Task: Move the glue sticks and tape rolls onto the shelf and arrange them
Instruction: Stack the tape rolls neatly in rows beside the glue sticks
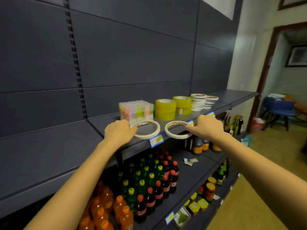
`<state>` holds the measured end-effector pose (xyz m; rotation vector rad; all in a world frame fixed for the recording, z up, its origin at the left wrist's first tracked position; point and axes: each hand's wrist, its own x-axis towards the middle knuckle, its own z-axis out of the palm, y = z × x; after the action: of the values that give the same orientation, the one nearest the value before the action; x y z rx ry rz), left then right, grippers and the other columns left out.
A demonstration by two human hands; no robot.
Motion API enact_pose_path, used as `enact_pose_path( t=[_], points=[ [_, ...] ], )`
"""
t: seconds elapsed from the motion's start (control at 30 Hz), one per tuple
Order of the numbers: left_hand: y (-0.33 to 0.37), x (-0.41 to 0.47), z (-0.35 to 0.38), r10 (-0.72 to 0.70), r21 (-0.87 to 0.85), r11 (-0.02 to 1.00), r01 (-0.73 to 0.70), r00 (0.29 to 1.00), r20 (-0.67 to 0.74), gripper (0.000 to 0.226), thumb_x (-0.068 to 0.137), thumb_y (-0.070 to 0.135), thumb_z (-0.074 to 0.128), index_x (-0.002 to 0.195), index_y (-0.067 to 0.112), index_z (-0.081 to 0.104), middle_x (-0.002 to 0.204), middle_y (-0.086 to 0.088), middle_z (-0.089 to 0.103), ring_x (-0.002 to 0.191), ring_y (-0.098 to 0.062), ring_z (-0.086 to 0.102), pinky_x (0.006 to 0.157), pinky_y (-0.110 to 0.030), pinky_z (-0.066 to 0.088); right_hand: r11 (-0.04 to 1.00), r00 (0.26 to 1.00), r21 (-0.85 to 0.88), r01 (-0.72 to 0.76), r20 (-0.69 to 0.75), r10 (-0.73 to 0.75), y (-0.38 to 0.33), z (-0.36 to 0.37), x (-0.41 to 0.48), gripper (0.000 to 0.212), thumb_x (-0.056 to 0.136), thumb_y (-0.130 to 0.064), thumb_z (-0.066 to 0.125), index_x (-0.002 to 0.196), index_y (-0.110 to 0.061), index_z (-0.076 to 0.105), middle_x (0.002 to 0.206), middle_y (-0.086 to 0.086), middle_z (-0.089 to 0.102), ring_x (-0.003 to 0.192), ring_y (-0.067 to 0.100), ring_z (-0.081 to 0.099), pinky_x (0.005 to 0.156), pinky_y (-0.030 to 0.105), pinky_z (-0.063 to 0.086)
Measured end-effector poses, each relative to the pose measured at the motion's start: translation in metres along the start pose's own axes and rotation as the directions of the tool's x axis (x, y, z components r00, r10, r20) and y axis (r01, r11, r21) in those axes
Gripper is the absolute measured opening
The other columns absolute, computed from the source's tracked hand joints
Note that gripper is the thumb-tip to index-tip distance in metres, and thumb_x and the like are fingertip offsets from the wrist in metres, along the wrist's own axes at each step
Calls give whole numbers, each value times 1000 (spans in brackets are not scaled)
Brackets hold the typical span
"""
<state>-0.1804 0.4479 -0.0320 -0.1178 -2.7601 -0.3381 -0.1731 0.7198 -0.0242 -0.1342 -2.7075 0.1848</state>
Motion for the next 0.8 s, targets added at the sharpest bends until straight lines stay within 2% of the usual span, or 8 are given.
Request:
enact_pose_path(
  t=[0.07,0.23,0.37,0.47,0.53,0.67,0.73,0.8],
  points=[
    [27,16,9,41,4,999,-41,999,9,40,94,42,41,77,10,56,96,-16,65,91,-35,59,69,-34,40,999,999,-17,-45,3,45,30,0,9,56,82,-61,51,58,-11,53,53,3,46,52,19,46,49,25,33],
    [88,66,32,136,-8,991,-136,990,20,44,95,43,40,78,8,59,97,-21,65,90,-35,58,69,-35,40,990,990,-12,-140,2,140,97,5,37,56,82,-57,54,48,-13,45,49,2,44,47,18,43,46,22,29],
    [133,110,54,161,0,987,-161,987,-7,47,94,40,43,88,-2,63,100,-25,64,96,-39,59,74,-36,42,983,983,1,-183,-1,183,142,12,68,55,81,-58,55,50,-12,53,52,2,51,50,18,48,46,21,31],
    [164,143,67,173,12,985,-173,984,-31,42,93,40,42,82,4,62,100,-21,65,94,-36,58,68,-33,37,981,981,7,-195,9,195,170,18,100,60,81,-62,53,65,-6,68,59,4,57,54,19,52,48,23,36],
    [182,167,73,177,-7,984,-177,984,-29,40,93,40,42,77,7,58,97,-20,65,86,-34,57,66,-33,36,982,982,-6,-186,32,186,187,20,126,64,81,-63,52,74,-3,71,62,6,58,56,20,52,49,25,36],
    [214,216,86,158,11,987,-157,986,-60,35,92,40,43,83,11,60,100,-15,65,91,-35,56,70,-33,37,986,986,-34,-165,14,165,218,25,169,62,78,-68,51,66,-10,67,57,0,55,55,16,52,46,23,34],
    [230,238,95,144,35,989,-142,986,-78,42,92,46,42,92,11,64,100,-13,64,96,-35,57,71,-33,37,986,986,-22,-164,1,164,233,31,185,59,80,-65,51,70,-10,68,57,0,54,55,16,51,46,23,34],
    [244,255,107,145,51,989,-141,987,-75,43,93,47,41,90,11,64,94,-12,63,92,-35,57,70,-33,37,986,987,-20,-163,8,163,247,37,198,57,82,-62,51,70,-9,67,57,0,53,55,17,51,47,24,35]
  ],
)
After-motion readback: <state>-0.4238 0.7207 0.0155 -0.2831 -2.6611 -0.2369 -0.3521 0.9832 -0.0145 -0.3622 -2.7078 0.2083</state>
